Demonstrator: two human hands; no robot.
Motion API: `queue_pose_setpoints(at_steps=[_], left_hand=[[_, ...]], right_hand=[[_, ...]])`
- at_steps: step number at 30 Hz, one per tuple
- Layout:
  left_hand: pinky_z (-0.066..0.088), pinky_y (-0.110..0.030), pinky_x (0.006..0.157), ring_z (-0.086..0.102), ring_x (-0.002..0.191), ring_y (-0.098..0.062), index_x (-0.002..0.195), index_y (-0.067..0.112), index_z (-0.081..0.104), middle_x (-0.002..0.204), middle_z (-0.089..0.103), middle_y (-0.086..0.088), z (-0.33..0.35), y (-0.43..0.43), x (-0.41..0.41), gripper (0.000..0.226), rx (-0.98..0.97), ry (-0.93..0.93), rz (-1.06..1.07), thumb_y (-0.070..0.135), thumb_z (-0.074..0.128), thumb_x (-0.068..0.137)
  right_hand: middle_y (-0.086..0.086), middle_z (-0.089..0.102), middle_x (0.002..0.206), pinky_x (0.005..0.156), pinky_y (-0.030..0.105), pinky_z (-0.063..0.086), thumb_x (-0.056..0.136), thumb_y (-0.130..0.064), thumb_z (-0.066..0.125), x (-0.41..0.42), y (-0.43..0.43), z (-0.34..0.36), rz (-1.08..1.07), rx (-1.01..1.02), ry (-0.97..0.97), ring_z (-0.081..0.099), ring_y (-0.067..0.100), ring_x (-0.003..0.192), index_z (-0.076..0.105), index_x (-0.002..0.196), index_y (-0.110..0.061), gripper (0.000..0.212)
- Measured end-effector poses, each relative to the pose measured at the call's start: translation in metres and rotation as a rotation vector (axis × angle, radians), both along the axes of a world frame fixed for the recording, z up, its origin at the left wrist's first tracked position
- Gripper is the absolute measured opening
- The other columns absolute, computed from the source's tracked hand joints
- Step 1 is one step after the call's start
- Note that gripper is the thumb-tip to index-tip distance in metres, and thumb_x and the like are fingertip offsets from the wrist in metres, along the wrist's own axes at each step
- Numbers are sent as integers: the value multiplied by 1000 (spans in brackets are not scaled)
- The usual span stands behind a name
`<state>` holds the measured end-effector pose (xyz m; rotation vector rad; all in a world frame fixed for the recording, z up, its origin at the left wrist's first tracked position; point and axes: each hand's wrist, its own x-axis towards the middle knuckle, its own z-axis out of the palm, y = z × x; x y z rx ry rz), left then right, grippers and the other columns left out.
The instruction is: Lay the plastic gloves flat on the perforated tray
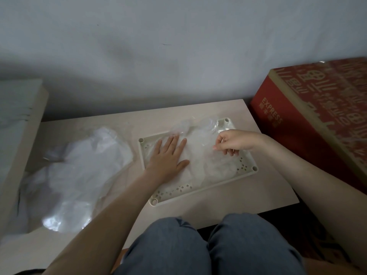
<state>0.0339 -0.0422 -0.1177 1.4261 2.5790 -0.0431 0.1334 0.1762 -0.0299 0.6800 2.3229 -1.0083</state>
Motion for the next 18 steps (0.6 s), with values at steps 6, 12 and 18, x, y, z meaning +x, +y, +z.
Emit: queue_pose_setpoints(at_steps=[6, 12, 18], left_hand=[[-11, -43, 116, -15, 147, -21, 150, 24, -17, 160, -17, -5, -3, 0, 1, 92, 30, 9, 15, 66, -22, 69], [-12, -44, 116, -17, 146, -22, 144, 24, -25, 159, -21, -6, -4, 2, 3, 97, 24, 6, 19, 70, -39, 60], [-12, -44, 116, -16, 147, -23, 151, 22, -15, 159, -18, -7, -3, 3, 2, 104, 13, 16, -5, 70, -39, 62]], right_hand=[[-1, 53, 105, 70, 27, 39, 87, -34, 66, -2, 0, -9, -101, 218, 160, 53, 14, 84, 43, 131, -19, 52], [0, 54, 103, 79, 28, 41, 88, -26, 65, -13, -10, -22, -13, 317, 214, 53, 17, 95, 57, 115, -12, 31], [-12, 48, 70, 71, 24, 33, 90, -14, 56, -14, -4, -28, 1, 346, 322, 46, 15, 95, 59, 86, -13, 5]])
